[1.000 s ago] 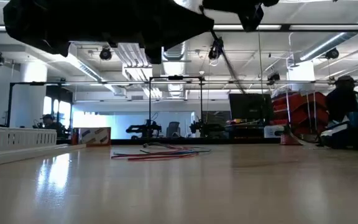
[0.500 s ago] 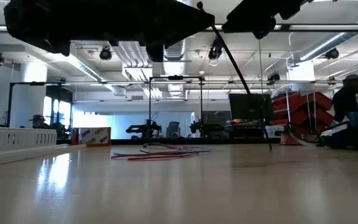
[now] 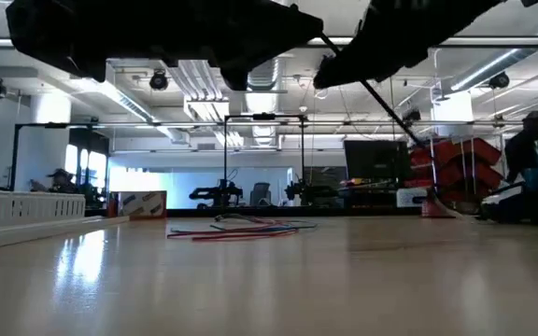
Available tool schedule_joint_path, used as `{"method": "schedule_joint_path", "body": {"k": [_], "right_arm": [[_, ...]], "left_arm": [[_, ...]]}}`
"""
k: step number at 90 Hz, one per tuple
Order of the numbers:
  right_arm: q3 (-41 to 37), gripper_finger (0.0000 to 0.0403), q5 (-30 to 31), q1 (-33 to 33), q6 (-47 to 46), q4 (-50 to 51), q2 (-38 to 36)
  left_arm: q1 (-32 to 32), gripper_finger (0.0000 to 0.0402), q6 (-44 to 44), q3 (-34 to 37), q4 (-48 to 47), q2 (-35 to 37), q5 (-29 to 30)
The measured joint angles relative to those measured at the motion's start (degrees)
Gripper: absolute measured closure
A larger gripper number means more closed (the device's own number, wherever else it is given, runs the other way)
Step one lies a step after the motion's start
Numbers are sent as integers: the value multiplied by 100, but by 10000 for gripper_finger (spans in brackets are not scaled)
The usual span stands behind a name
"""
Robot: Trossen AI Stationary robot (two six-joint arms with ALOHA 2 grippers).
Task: Ziptie cables
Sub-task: Wrap the black zip tie around the cables
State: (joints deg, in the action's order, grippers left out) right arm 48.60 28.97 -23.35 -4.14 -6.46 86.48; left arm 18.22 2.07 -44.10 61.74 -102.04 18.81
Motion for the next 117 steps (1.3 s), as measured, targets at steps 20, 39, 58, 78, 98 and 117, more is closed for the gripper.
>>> {"method": "schedule_joint_path", "body": {"k": [20, 39, 58, 78, 98, 117], "right_arm": [[0, 401, 255, -27, 3, 19, -2], [0, 398, -23, -29, 11, 18, -50], [0, 363, -96, -14, -105, 8, -83], [4, 353, -99, -14, -86, 6, -87], [42, 398, -112, -14, -27, 17, -87], [42, 402, 156, -16, -66, 15, -87]], "left_arm": [[-36, 401, 19, 0, -437, 212, 21], [-48, 401, 37, -1, -709, 315, 12], [-48, 401, 28, 0, -785, 315, 9], [-50, 401, 35, 0, -891, 311, 9], [-66, 401, 28, -2, -931, 308, 7], [-81, 401, 8, 0, -927, 345, 130]]}}
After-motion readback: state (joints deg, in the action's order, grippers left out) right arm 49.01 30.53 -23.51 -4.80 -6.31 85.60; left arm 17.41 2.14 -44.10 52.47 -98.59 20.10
